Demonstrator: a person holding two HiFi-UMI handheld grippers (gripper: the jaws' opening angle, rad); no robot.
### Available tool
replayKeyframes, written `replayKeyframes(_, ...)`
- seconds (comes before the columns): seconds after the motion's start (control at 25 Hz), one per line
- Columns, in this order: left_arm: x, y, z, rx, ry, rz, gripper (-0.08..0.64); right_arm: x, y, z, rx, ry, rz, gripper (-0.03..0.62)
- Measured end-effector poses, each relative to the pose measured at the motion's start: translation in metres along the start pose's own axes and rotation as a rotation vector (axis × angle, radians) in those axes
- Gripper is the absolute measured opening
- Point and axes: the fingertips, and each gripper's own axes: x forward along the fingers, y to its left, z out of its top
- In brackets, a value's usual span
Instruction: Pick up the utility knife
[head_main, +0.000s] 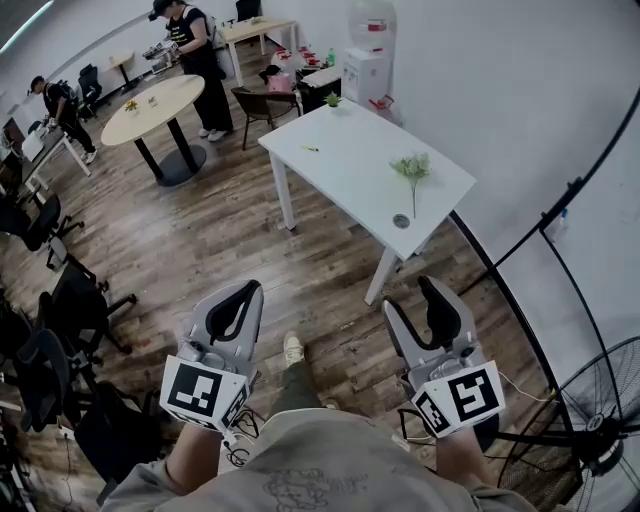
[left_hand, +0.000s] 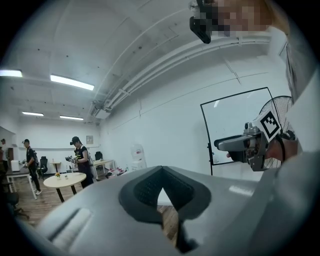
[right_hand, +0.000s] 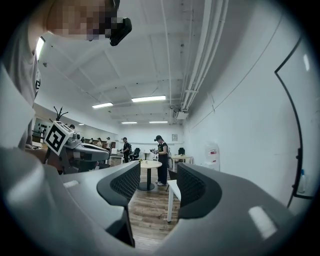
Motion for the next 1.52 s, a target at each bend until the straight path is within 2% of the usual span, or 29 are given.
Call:
replayKeyframes(0.4, 0.053, 0.050, -0.015, 0.017, 0.007, -0.009, 0.000, 0.071, -0.017, -0.018, -0.026, 0.059, -0.005, 0.209)
replayKeyframes(0.68, 0.106, 0.115, -0.023, 0.004, 0.045, -0.032, 0.000, 0.165, -0.027, -0.020, -0.018, 0.102, 0.013, 0.207)
replayKeyframes(1.2, 0.203, 0.274, -0.048, -0.004, 0.080, -0.049, 0.000, 0.363, -0.038, -0.039, -0.014, 0.188, 0.018, 0.206)
replayKeyframes(1.36, 0.224, 0.304, -0.057, 0.015, 0.080, -0.062, 0.000, 0.404, -0.040, -0.050, -0.010, 0.205, 0.013, 0.207)
replayKeyframes(1.52, 0.246, 0.319, -0.073, -0.006, 0.108, -0.074, 0.000, 0.432, -0.050, -0.069, 0.003, 0.248, 0.013, 0.212)
